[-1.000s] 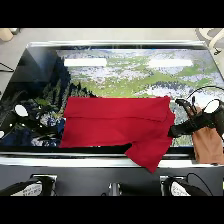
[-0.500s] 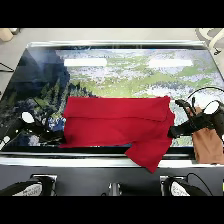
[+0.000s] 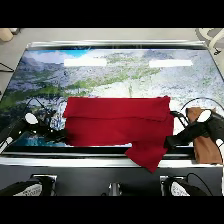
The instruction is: Fold the shirts.
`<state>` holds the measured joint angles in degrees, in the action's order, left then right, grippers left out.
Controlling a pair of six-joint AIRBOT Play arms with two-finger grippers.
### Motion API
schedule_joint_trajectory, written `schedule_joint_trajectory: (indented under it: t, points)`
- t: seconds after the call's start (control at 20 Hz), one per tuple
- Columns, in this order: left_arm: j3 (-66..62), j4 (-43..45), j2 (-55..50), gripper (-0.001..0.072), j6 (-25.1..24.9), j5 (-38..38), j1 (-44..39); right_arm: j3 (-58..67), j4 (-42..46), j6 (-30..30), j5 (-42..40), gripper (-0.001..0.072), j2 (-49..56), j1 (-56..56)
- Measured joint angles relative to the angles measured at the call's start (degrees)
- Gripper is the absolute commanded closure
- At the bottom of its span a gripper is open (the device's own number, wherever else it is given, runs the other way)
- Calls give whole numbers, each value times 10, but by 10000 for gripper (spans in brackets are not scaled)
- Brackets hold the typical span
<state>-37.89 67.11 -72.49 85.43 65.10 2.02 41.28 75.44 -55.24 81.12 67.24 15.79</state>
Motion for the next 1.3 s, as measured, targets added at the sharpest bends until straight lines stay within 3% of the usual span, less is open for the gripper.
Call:
schedule_joint_trajectory:
  t: [0.35,0.55,0.7,0.75,0.8,0.85,1.1,1.3]
  points:
    - [1,8,22,679,-2,-10,0,-71,-4,-12,-39,188,-37,0]
    - [0,-2,26,679,-2,-3,1,-103,-47,-21,-78,250,-46,0]
    - [0,-8,27,678,-2,-2,1,-123,-80,-28,-95,355,-49,0]
    - [0,-9,27,678,-2,-2,1,-128,-86,-28,-97,431,-49,0]
    - [0,-9,27,679,-2,-2,1,-132,-89,-29,-103,635,-49,0]
    - [0,-10,27,679,-2,-1,1,-136,-87,-31,-112,692,-49,0]
    - [-15,-11,41,681,-12,0,1,-102,-92,-20,-103,693,-49,1]
    - [-84,-12,75,682,-20,4,1,24,-100,0,-70,694,-48,1]
